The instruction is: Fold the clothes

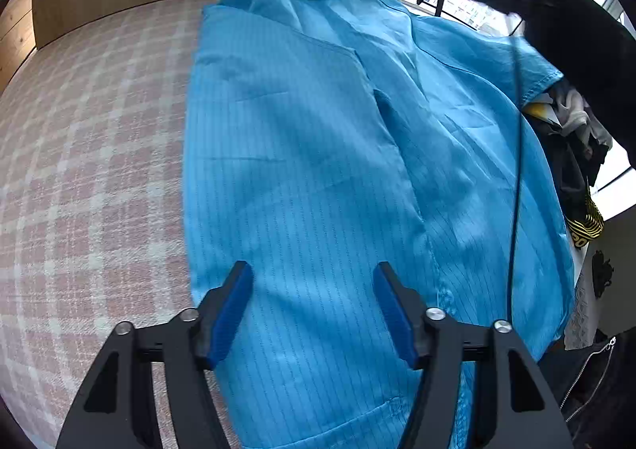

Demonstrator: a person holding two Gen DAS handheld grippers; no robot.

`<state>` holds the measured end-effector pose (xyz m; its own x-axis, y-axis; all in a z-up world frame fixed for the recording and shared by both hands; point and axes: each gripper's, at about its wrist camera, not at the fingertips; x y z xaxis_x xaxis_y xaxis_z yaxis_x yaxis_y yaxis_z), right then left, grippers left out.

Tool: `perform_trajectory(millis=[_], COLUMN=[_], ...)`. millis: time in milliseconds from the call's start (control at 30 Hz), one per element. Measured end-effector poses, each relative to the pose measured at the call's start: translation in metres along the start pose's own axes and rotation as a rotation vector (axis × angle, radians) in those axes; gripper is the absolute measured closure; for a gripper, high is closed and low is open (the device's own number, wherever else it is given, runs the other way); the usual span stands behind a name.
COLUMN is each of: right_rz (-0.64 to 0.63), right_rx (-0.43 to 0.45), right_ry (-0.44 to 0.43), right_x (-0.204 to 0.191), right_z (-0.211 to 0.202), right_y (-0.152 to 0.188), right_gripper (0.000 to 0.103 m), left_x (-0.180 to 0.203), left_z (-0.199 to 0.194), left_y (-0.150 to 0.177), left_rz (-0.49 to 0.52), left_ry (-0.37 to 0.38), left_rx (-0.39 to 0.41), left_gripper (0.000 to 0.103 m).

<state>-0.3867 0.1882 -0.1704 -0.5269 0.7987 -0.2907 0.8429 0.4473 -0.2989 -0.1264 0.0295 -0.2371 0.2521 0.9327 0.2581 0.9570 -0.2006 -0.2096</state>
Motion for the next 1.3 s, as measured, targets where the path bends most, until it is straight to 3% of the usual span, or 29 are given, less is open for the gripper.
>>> perform_trajectory(millis=[133, 333, 500, 667, 800, 967, 1100, 1300], right_rz=[0.062, 0.100, 0.335, 0.491, 0.564, 0.611, 0.622, 0.609], right_rx=[0.067, 0.046, 0.024, 0.107, 0.162, 0.270, 0.377, 0.383], right_ry=[-0.100, 0.103, 0.179, 0.258, 0.290, 0.265, 0.218, 0.257], right_x=[0.010, 0.018, 0.076, 0.113, 0.137, 0.169, 0.203, 0.257], right_z=[-0.053, -0.084, -0.110, -0.170, -0.212, -0.262, -0.314, -0.391], right_y=[0.040, 0.126, 0.218, 0.299, 0.343, 0.387, 0.418, 0.454], right_gripper=[0.082, 0.082, 0.082, 0.082, 0.081, 0.079, 0.068, 0.062], left_x=[0.001, -0.018, -0.016, -0.001, 0.023, 0.074, 0.127, 0.198], left_z=[0.001, -0.007, -0.011, -0.018, -0.028, -0.034, -0.037, -0.018], left_y=[-0.001, -0.005, -0.003, 0.002, 0.008, 0.016, 0.026, 0.031], left_rz=[-0.003, -0.098, -0.071, -0.046, -0.039, -0.023, -0.034, -0.067], left_ry=[0.004, 0.090, 0.045, 0.021, 0.002, -0.035, -0.073, -0.067], left_rx=[0.007, 0.010, 0.014, 0.019, 0.038, 0.055, 0.073, 0.047], left_gripper=[0.037, 0.046, 0.047, 0.047, 0.047, 0.047, 0.047, 0.047])
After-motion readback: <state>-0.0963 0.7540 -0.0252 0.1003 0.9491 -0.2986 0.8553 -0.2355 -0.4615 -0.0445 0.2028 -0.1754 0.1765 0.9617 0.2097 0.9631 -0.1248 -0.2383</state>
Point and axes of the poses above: each gripper's, at about its wrist camera, not at the fingertips, and z roughly the way its jaws point, x to its right, y to its underside, and after that the axes turned 12 degrees about -x, right-handed
